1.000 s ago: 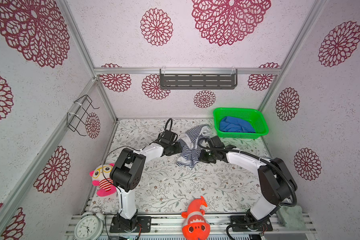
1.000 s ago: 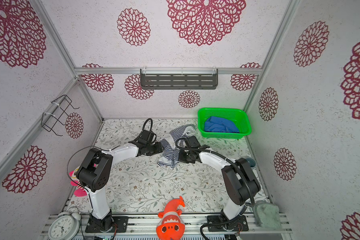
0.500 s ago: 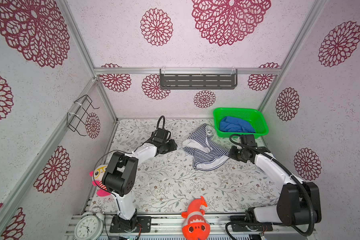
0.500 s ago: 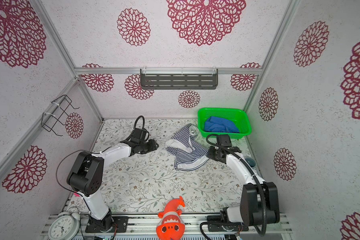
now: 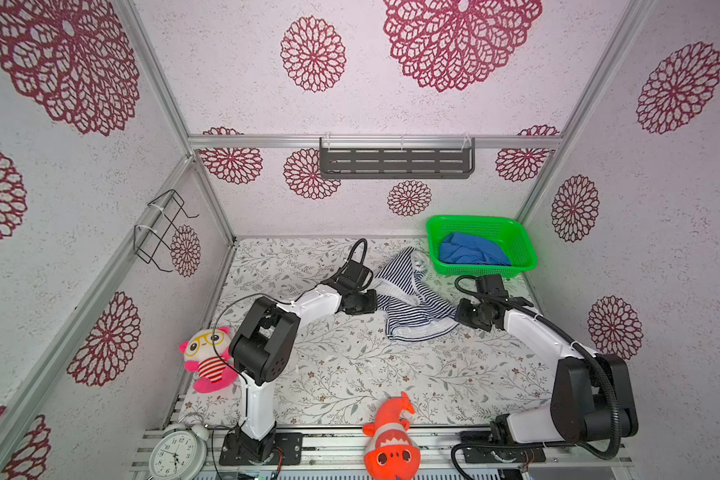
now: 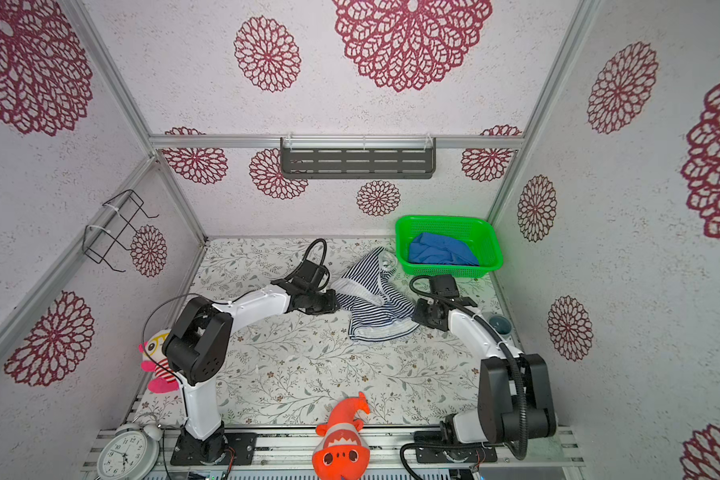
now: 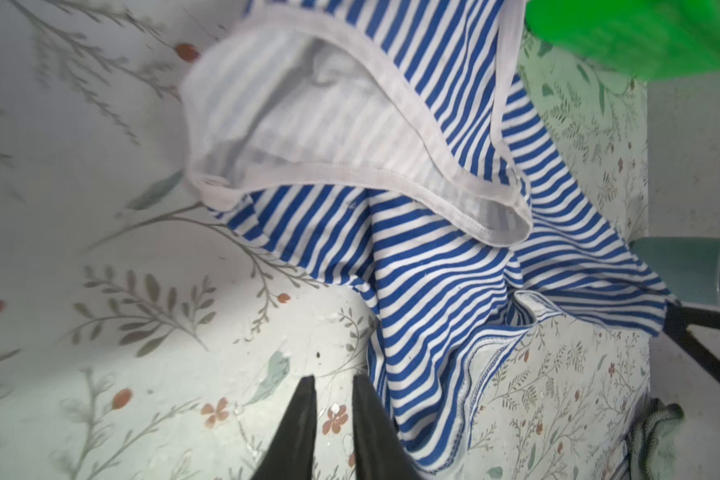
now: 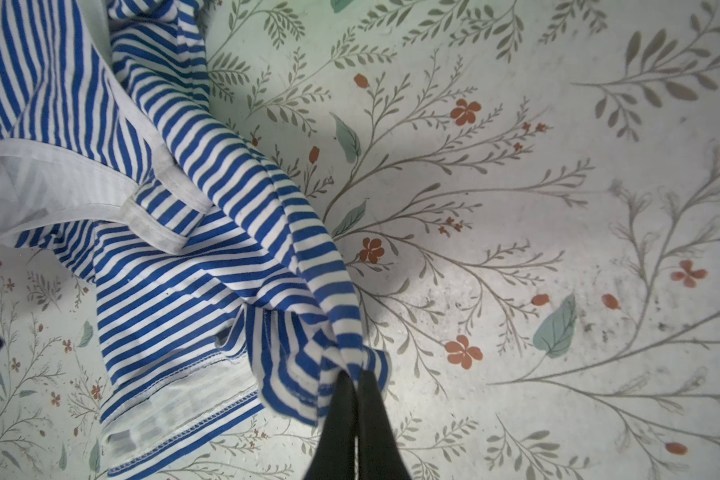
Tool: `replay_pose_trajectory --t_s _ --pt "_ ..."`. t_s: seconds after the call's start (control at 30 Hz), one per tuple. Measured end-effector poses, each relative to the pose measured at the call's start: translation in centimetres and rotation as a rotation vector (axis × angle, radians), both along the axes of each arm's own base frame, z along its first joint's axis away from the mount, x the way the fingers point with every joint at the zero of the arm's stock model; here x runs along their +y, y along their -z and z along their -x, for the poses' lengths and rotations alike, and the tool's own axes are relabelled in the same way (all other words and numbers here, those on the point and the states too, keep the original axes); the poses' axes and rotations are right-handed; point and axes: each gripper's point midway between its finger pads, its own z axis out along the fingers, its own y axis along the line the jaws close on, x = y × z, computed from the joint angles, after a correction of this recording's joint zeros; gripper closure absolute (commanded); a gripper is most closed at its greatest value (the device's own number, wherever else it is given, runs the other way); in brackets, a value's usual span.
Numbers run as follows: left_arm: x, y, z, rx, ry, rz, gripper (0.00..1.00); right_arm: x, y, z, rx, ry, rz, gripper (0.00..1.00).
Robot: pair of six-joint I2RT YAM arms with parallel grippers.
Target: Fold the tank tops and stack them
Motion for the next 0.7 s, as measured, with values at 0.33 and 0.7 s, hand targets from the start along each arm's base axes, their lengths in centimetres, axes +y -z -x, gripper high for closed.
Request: replay_pose_trajectory --t_s 0.33,0.7 --pt "-1.8 3.7 1.5 0.145 0.058 0.012 0.73 -0.2 -0.2 -0.4 -0.02 0.006 0.008 1.0" --pt "-2.9 3.6 2.1 0.18 0.079 0.052 0.68 -0.4 -0.2 -0.5 -0.025 0.009 0.022 1.0"
